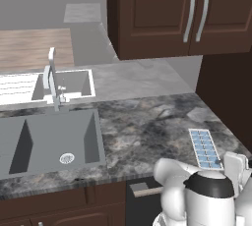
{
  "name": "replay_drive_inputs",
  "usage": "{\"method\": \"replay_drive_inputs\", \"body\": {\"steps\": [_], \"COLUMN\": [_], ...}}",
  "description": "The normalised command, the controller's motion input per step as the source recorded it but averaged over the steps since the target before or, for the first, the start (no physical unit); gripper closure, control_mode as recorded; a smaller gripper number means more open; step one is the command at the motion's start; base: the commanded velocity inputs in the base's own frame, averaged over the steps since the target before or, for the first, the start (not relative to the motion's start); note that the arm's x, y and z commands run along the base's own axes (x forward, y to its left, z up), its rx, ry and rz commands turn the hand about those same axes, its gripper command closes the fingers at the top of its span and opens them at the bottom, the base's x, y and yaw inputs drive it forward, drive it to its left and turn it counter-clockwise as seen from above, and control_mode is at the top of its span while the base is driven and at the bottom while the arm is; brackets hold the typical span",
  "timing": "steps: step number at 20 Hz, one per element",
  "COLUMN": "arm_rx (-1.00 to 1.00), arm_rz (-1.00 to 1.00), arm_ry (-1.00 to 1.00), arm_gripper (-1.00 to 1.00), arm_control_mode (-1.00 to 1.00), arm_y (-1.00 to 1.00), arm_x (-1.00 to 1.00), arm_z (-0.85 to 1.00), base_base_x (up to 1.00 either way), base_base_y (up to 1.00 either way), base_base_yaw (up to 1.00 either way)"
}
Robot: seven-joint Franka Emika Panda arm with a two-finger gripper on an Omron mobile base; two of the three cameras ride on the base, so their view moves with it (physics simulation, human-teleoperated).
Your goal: The ice cube tray has been filled with water. Take the tray and place it in the freezer to make ice. Close the freezer door after placing the tray.
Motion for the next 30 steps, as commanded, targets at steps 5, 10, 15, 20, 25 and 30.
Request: {"method": "replay_drive_inputs", "body": {"steps": [5, 10, 15, 20, 25, 30], "arm_rx": [0.0, 0.0, 0.0, 0.0, 0.0, 0.0], "arm_rz": [-0.06, -0.07, -0.06, -0.05, -0.05, -0.05], "arm_ry": [-0.01, -0.01, -0.03, -0.06, -0.08, -0.05], "arm_gripper": [-1.0, -1.0, -1.0, -1.0, -1.0, 1.0], "arm_control_mode": [-1.0, -1.0, -1.0, -1.0, -1.0, -1.0], "arm_y": [0.0, -0.02, 0.0, 0.0, 0.0, 0.0], "arm_x": [0.14, 0.14, 0.13, 0.04, 0.0, 0.0], "arm_z": [0.0, 0.0, -0.01, 0.0, 0.0, 0.0], "base_base_x": [0.0, 0.0, 0.0, 0.0, 0.0, 0.0], "base_base_y": [0.0, 0.0, 0.0, 0.0, 0.0, 0.0], "base_base_yaw": [0.0, 0.0, 0.0, 0.0, 0.0, 0.0]}}
